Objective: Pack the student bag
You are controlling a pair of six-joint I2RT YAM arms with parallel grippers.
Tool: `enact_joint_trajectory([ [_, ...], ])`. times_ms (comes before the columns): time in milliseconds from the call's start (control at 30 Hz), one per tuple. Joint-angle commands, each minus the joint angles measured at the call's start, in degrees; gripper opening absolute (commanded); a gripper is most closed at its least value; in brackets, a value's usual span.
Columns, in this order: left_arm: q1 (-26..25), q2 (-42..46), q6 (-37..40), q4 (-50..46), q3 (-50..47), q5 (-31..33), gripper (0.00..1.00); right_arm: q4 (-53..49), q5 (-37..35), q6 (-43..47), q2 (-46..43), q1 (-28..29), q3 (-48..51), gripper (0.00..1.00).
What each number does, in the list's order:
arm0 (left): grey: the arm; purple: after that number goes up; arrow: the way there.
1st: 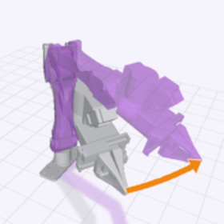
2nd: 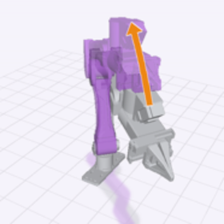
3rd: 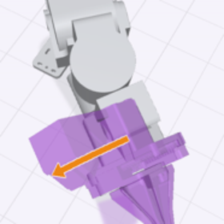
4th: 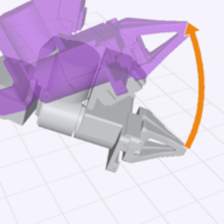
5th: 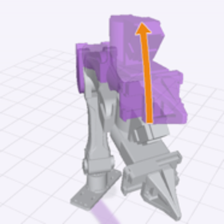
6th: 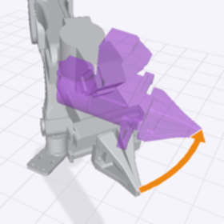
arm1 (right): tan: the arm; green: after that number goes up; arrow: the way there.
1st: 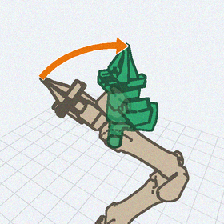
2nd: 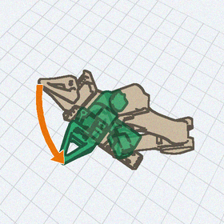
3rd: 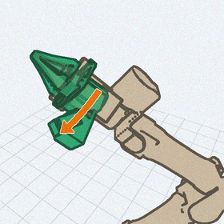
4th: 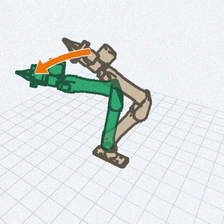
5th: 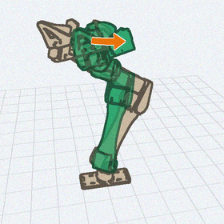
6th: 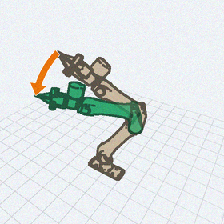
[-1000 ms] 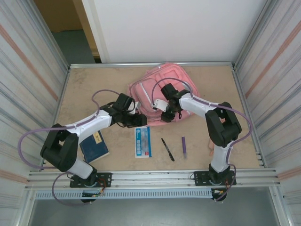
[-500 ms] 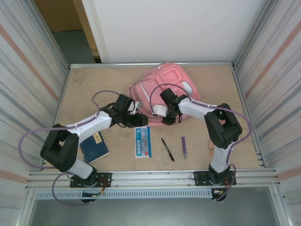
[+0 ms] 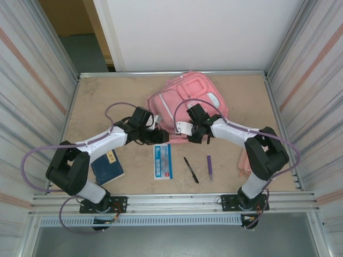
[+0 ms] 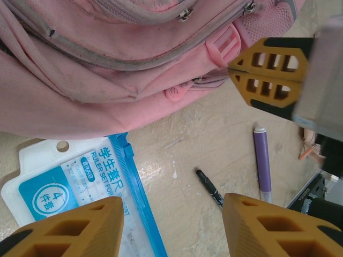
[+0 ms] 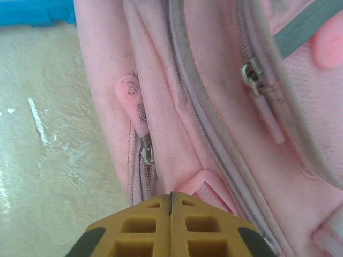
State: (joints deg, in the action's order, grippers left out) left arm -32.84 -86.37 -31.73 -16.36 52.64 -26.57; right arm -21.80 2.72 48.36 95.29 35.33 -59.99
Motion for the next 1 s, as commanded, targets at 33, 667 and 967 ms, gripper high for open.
enact_joint_trajectory([
  [33, 0.1, 1.6, -0.1, 1.0, -1.4, 0.2, 0.51, 2.6, 1.0, 0.5, -2.8, -0.3, 0.4, 0.4],
  [667, 8.1, 17.0, -6.4, 2.8, -12.9, 4.2, 0.52, 20.2, -5.9, -4.9, 12.6, 5.7, -9.1, 0.63],
  [967, 7.8, 20.6, -4.4, 9.0, -16.7, 1.2, 0.54, 33.7, -13.3, -0.5, 10.0, 8.4, -4.1, 0.12],
])
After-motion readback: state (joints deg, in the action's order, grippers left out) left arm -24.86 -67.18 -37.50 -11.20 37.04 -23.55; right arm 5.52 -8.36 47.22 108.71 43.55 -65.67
